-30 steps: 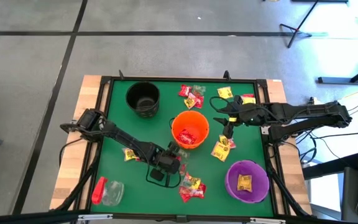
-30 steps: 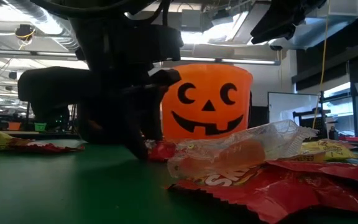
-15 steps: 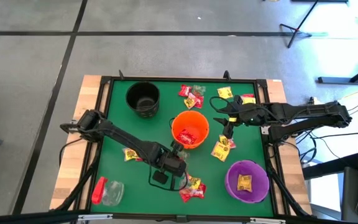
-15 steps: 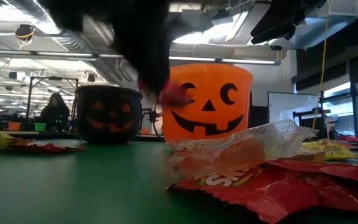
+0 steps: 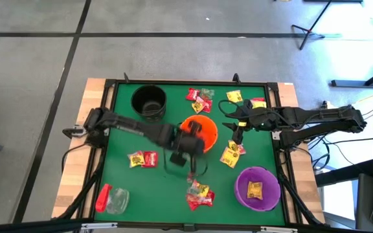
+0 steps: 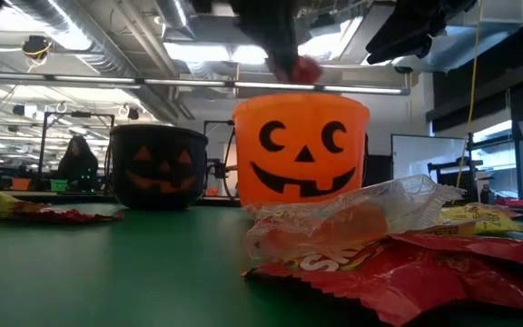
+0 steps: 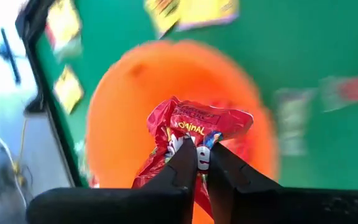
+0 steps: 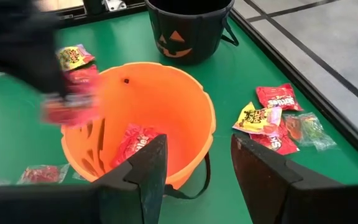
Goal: Sort candy
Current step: Put the red candy into the orange bin, then put the orange candy into the black bin
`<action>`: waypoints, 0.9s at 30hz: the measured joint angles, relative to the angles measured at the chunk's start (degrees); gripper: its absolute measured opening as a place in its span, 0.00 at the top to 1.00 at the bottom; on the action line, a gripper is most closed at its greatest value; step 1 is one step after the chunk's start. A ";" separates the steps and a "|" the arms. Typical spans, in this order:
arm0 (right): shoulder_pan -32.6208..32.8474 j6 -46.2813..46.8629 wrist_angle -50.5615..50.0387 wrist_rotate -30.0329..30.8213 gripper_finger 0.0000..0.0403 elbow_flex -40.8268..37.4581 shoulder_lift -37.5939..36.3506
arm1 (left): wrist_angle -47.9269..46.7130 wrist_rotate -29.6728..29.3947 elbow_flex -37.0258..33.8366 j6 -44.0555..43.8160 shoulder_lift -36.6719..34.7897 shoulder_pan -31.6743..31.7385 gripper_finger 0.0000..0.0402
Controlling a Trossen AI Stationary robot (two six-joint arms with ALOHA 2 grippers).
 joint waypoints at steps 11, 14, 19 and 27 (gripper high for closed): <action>0.02 0.95 -0.03 -2.95 0.56 0.00 0.00 | 1.88 9.04 -1.05 2.69 -0.07 8.46 0.68; 0.02 0.93 -0.04 -2.75 0.56 0.00 0.00 | 1.73 4.13 -1.00 2.38 -0.07 7.17 0.61; 0.02 0.69 -0.19 -2.46 0.56 0.00 0.00 | 2.47 6.15 -0.53 -0.81 -0.74 1.55 0.55; 0.02 0.25 0.04 -0.91 0.56 0.02 0.00 | 9.33 10.79 -4.82 1.14 2.51 -10.52 0.58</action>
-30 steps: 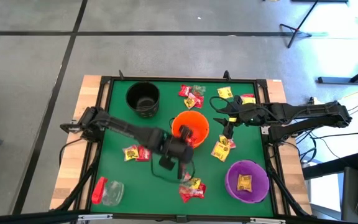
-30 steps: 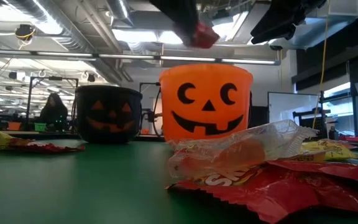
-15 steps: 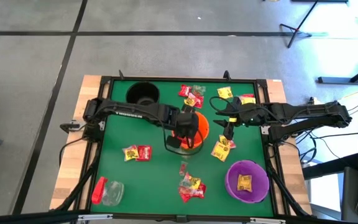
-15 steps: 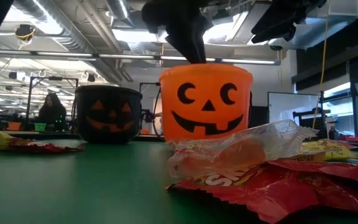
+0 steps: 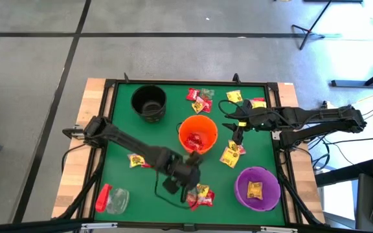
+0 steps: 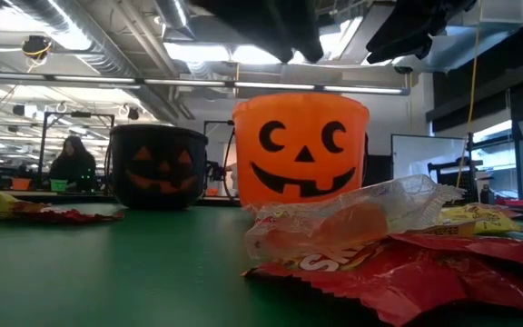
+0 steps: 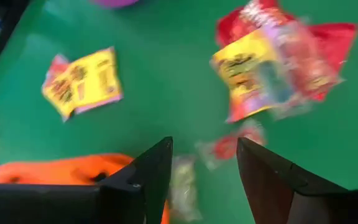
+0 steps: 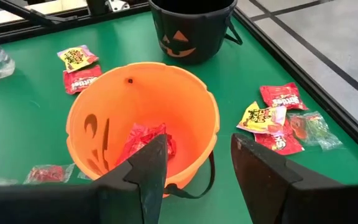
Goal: Sort candy
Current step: Put the orange candy into the black bin
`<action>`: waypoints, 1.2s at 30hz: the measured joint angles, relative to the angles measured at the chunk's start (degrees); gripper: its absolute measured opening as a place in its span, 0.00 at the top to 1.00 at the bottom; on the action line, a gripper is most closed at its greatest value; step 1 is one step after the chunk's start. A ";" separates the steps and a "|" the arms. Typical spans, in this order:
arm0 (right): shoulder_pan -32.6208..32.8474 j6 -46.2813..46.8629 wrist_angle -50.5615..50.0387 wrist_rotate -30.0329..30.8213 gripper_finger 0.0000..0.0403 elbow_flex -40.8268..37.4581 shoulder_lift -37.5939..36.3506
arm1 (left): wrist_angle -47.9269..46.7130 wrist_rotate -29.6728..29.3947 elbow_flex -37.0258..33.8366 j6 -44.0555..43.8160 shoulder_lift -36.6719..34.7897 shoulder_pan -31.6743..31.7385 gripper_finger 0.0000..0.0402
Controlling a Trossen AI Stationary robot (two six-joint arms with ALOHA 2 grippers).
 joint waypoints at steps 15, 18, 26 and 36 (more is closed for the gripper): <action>0.00 0.64 0.25 -0.57 0.56 0.00 0.00 | 11.81 0.71 -11.36 14.13 5.25 -1.46 0.57; 0.00 1.46 0.23 -0.58 0.56 0.00 0.00 | 12.27 1.01 -11.26 16.62 5.99 -1.26 0.57; 0.00 1.56 0.22 -0.60 0.56 0.00 0.00 | 11.72 3.58 -11.24 18.03 7.70 0.02 0.58; 0.00 1.89 0.27 -0.60 0.56 0.00 0.00 | 12.10 8.90 -11.23 11.33 8.12 1.74 0.82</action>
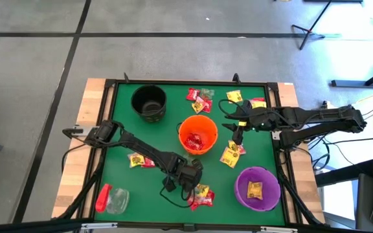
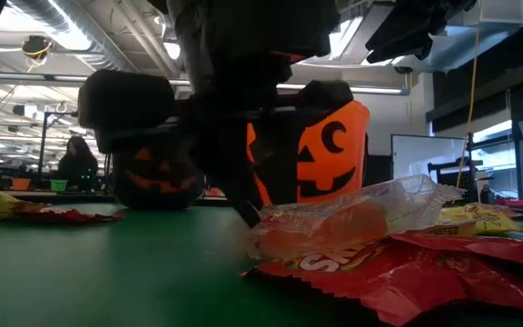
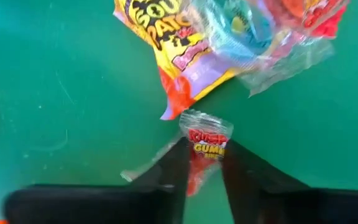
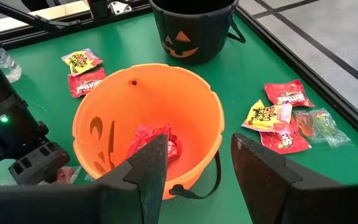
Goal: Sort candy
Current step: Put the orange candy into the black bin
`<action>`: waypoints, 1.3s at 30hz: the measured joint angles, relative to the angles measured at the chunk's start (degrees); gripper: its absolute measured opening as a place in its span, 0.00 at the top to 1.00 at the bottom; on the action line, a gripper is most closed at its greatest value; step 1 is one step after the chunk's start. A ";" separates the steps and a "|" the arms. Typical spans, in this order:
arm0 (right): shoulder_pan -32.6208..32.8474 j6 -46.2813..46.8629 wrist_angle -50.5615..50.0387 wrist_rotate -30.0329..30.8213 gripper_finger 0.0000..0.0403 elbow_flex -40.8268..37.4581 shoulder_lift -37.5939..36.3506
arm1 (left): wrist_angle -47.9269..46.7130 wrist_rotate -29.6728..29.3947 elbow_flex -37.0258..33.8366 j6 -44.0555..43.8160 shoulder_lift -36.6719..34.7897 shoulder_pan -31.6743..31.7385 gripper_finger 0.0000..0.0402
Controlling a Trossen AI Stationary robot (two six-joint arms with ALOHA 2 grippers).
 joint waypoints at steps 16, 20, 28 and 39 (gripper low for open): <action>-0.02 0.04 0.02 0.04 0.56 0.00 0.00 | -6.28 -9.94 4.25 -14.27 -15.41 -1.95 0.99; -0.02 -0.10 -0.04 0.08 0.56 0.00 0.00 | -10.09 -21.05 4.33 -14.82 -25.75 -2.12 0.99; -0.02 -0.33 1.81 0.07 0.56 0.00 0.00 | -16.10 -33.01 0.18 -21.18 -41.92 11.55 0.99; -0.02 -0.37 2.03 -2.05 0.56 0.00 0.00 | -19.79 -7.89 -15.36 -37.45 -49.22 45.09 0.99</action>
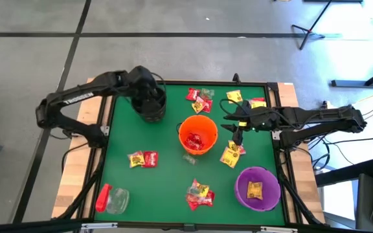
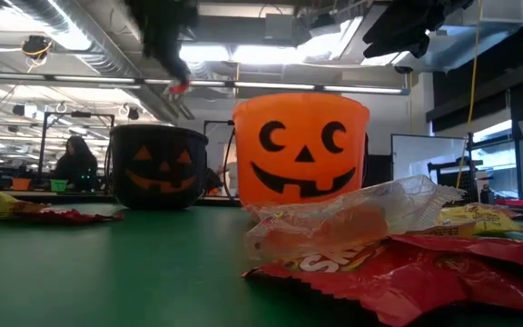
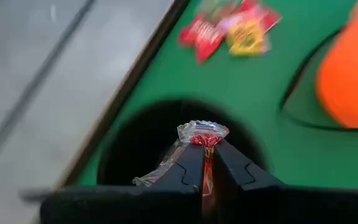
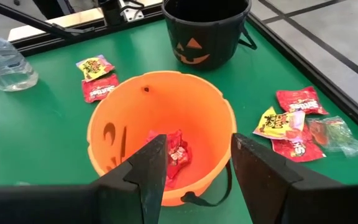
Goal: Sort candy
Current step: Put the orange candy into the black bin, then put the green candy into the black bin
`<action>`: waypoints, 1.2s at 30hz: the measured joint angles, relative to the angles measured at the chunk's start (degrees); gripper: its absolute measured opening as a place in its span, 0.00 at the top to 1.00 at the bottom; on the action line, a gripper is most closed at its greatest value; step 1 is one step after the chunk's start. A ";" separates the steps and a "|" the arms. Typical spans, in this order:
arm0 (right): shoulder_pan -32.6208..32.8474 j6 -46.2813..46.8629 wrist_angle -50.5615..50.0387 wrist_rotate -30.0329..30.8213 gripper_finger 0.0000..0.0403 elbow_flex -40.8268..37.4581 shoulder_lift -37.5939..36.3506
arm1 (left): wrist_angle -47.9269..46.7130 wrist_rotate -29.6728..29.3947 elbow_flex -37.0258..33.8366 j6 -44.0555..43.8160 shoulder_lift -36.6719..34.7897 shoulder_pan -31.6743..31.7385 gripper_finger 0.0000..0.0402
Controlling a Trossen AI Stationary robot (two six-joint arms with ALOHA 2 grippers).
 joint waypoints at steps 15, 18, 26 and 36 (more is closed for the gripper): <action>0.00 0.00 0.07 -0.01 0.56 0.00 0.00 | 0.70 2.72 -6.74 1.82 0.09 5.18 0.63; 0.00 0.01 0.07 -0.01 0.56 0.00 0.00 | 0.71 3.51 -6.07 1.60 0.09 4.97 0.55; 0.01 -0.09 0.04 1.54 0.56 0.00 0.00 | 14.63 12.68 -1.73 4.89 -0.09 -21.47 0.56; 0.02 -0.02 1.42 3.79 0.56 0.00 0.00 | 31.70 -12.88 -8.60 1.47 9.75 -46.39 0.57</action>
